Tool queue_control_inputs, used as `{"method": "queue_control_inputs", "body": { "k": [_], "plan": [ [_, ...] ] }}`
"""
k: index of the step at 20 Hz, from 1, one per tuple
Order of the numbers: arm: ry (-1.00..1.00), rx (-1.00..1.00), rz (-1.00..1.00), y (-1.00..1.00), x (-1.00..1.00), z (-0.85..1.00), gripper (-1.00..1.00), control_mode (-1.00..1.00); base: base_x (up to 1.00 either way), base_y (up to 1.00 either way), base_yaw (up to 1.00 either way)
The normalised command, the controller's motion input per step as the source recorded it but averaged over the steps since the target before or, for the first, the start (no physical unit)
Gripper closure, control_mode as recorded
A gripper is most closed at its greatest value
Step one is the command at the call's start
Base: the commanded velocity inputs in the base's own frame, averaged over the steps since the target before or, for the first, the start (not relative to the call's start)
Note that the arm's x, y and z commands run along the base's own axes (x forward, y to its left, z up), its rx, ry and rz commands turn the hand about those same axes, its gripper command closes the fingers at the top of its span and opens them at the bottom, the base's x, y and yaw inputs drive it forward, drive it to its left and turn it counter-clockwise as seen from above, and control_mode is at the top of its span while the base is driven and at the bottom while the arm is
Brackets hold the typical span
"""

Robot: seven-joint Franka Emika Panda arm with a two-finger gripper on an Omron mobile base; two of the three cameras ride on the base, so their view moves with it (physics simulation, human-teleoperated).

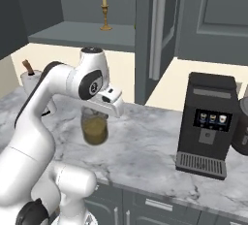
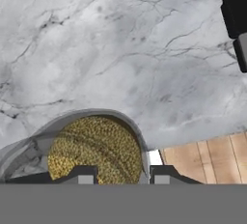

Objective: Pick the jar and candle from the dining table and place them in the open cabinet. Close the cabinet after placing the objects.

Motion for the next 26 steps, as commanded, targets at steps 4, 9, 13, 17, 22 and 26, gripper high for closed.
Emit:
{"method": "queue_control_inputs", "body": {
  "k": [4, 9, 13, 17, 22, 26],
  "plan": [
    [-0.09, -0.09, -0.05, 0.22, -0.15, 0.39, 1.00, -1.00, 0.00, 0.00, 0.00],
    [-0.13, -0.08, -0.05, 0.03, -0.10, 0.53, 1.00, -1.00, 0.00, 0.00, 0.00],
    [-0.16, -0.10, -0.03, 0.02, -0.03, 0.59, 1.00, -1.00, 0.00, 0.00, 0.00],
    [-0.17, -0.07, -0.01, 0.02, 0.00, 0.64, 1.00, -1.00, 0.00, 0.00, 0.00],
    [-0.16, -0.08, -0.01, 0.00, -0.04, 0.61, 1.00, -1.00, 0.00, 0.00, 0.00],
    [-0.16, -0.10, -0.01, 0.02, -0.13, 0.58, 1.00, -1.00, 0.00, 0.00, 0.00]
  ]
}}
